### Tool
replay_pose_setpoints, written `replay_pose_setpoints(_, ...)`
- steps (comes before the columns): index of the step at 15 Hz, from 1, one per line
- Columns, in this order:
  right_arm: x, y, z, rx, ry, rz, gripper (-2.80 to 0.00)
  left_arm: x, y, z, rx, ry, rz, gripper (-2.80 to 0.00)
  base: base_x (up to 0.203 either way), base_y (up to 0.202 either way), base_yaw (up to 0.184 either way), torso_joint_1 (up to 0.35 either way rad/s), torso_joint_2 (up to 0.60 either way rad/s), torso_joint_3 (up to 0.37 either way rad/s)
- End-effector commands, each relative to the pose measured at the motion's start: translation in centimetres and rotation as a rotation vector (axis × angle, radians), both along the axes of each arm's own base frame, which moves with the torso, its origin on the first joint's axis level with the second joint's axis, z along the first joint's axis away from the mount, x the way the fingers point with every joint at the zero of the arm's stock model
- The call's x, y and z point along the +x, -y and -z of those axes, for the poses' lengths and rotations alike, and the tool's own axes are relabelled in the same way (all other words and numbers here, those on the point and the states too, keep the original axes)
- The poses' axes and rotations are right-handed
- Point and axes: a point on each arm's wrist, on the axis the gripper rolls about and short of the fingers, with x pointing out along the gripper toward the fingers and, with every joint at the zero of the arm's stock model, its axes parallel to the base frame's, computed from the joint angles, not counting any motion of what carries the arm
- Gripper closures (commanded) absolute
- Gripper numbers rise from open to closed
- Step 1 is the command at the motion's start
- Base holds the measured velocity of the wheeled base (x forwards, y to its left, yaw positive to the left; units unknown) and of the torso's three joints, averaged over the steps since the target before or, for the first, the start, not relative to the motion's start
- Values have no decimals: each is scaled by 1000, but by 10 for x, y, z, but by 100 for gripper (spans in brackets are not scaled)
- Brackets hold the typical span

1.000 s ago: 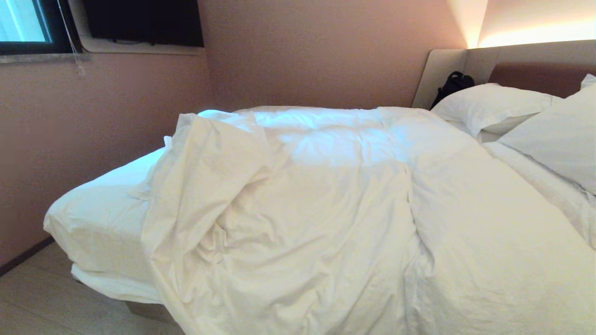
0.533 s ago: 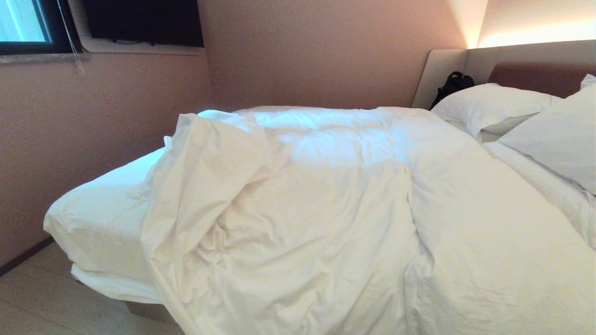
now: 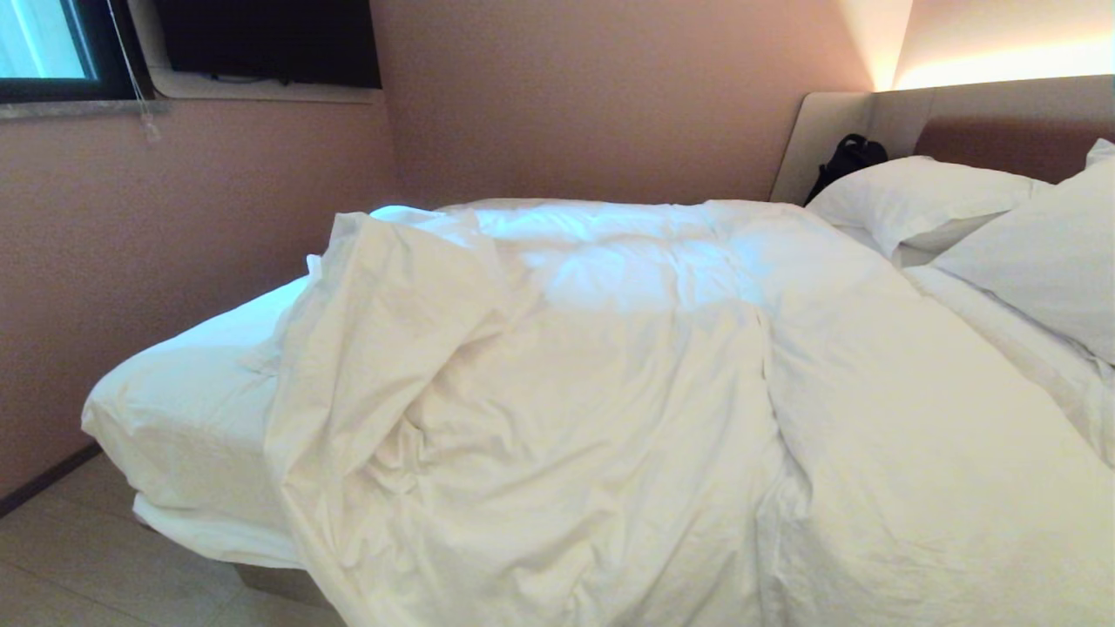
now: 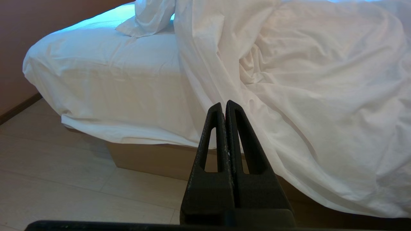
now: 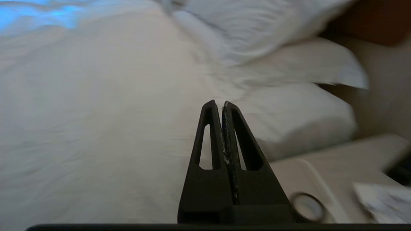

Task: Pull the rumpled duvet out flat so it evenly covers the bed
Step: Hold the folded corner of the quilt

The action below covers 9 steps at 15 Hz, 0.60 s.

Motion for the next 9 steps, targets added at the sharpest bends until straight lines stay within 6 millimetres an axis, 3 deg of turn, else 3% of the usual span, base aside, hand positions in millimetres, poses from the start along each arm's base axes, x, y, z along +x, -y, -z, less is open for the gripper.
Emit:
replay_pose_setpoints(1, 1, -7, 5, -28, 10, -332, 0, 0, 0, 0, 0, 0, 0, 0, 0, 0, 0, 0, 0, 0)
replay_pose_setpoints(9, 10, -11, 25, -29, -65, -499, 0, 0, 0, 0, 0, 0, 0, 0, 0, 0, 0, 0, 0, 0)
